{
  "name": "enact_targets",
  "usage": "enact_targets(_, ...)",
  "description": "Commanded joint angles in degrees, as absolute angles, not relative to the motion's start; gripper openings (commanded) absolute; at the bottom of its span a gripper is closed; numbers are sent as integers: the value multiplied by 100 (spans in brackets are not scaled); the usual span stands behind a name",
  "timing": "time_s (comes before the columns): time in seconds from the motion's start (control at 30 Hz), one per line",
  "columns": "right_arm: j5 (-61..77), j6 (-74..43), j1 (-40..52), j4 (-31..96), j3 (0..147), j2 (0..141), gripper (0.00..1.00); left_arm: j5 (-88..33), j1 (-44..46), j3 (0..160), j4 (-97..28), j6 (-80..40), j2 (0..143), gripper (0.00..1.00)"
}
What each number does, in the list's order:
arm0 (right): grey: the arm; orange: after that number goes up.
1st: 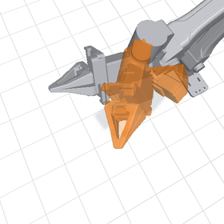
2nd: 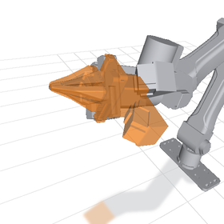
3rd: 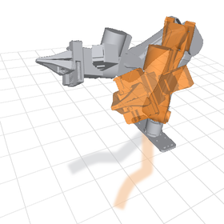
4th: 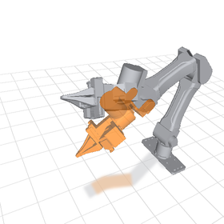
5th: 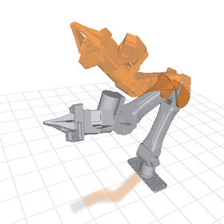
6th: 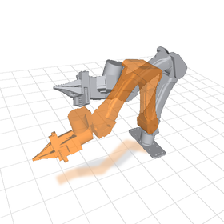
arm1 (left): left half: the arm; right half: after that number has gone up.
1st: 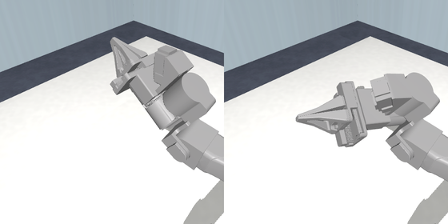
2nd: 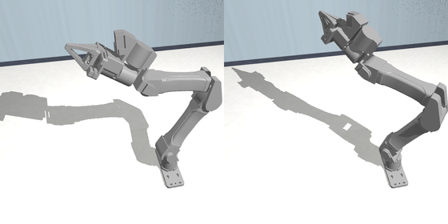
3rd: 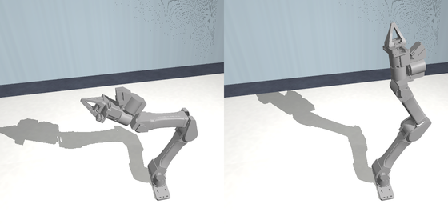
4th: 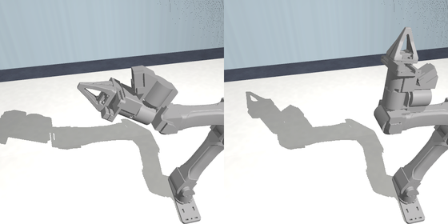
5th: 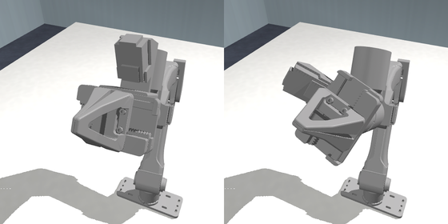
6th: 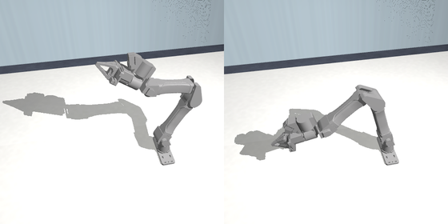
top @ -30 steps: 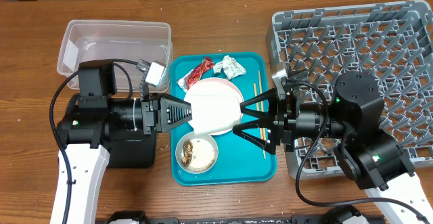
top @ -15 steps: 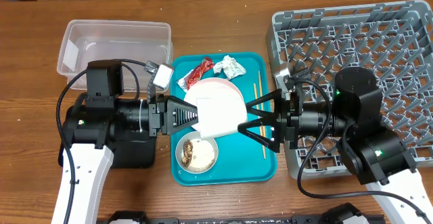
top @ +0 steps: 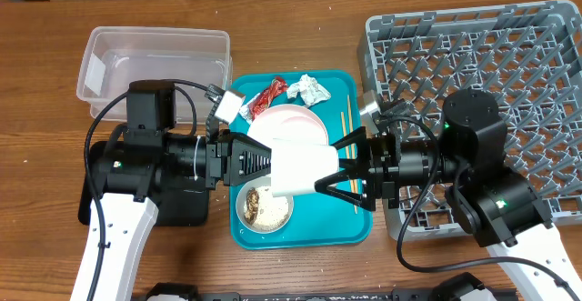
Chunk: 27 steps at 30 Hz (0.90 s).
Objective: Sort waste into correct bins and load items into the dishwasher
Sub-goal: 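Place the white cup upside down in the grey rack with right gripper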
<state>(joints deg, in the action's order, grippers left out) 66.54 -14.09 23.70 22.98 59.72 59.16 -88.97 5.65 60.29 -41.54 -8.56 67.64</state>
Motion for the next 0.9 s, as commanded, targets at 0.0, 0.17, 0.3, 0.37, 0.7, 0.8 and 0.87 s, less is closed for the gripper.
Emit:
enact_targets(0.0,6757,-1367,2410,2279,6047,5909,57,-8941,576,6055,-4125,-729,6737,4)
enact_targets(0.17,5896,-1546,2270,2523,6047,5529,55,-8514,563,6055,-4128,-1011,6737,75)
enact_targets(0.3,4569,-1861,1647,3527,6051,5057,55,-7721,563,6055,-4209,-1184,6737,88)
enact_targets(0.37,3730,-1940,1232,4200,6051,4862,55,-7522,565,6055,-4235,-1184,6731,88)
enact_targets(0.7,880,-1951,-1103,7334,6034,5293,53,-6464,572,6055,-4383,-1293,6160,82)
enact_targets(0.8,904,-1951,-1044,7461,6018,5697,54,-5924,572,6055,-4440,-1400,5933,81)
enact_targets(0.87,897,-1951,-897,7472,6007,5986,54,-5675,572,6055,-4497,-1433,5787,80)
